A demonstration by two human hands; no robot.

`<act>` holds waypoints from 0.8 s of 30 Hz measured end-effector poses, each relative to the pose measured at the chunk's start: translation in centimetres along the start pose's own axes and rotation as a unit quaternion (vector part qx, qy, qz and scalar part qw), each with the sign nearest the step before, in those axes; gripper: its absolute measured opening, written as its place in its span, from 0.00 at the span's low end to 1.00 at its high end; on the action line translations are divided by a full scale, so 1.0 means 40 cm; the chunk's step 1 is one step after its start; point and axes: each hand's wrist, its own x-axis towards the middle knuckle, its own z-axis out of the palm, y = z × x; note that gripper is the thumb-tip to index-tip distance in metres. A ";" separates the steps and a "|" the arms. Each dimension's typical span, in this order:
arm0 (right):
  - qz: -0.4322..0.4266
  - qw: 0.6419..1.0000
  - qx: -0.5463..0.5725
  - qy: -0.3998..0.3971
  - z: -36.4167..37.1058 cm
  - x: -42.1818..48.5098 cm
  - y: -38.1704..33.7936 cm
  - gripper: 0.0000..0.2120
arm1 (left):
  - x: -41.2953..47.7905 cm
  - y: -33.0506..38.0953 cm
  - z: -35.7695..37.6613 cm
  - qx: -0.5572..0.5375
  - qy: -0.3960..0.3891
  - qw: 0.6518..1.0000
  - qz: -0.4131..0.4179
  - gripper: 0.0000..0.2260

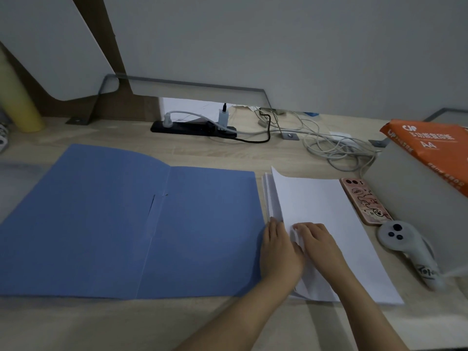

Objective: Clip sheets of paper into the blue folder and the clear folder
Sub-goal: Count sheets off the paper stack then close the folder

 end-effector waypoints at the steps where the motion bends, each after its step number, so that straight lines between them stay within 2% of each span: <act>1: -0.001 1.000 0.001 0.004 0.002 -0.002 -0.004 0.16 | -0.001 -0.005 0.002 -0.005 -0.004 1.000 0.003 0.25; 6: -0.008 0.999 -0.030 -0.008 0.003 -0.006 -0.002 0.17 | -0.006 -0.006 0.004 -0.008 -0.006 1.000 0.003 0.26; 14: -0.009 1.000 -0.016 -0.011 0.003 -0.004 -0.003 0.16 | -0.013 -0.003 -0.001 -0.023 0.005 0.999 0.028 0.26; 18: -0.002 1.000 0.017 0.003 0.001 -0.010 -0.009 0.17 | -0.020 0.006 -0.006 -0.142 0.051 0.987 0.047 0.23; 21: 0.004 1.000 0.023 0.001 0.002 -0.010 -0.005 0.17 | -0.009 0.005 -0.018 -0.256 0.056 0.965 -0.024 0.20; 24: 0.015 0.999 0.035 0.004 0.000 -0.010 -0.007 0.17 | 0.005 0.002 -0.031 -0.246 0.006 0.966 -0.077 0.16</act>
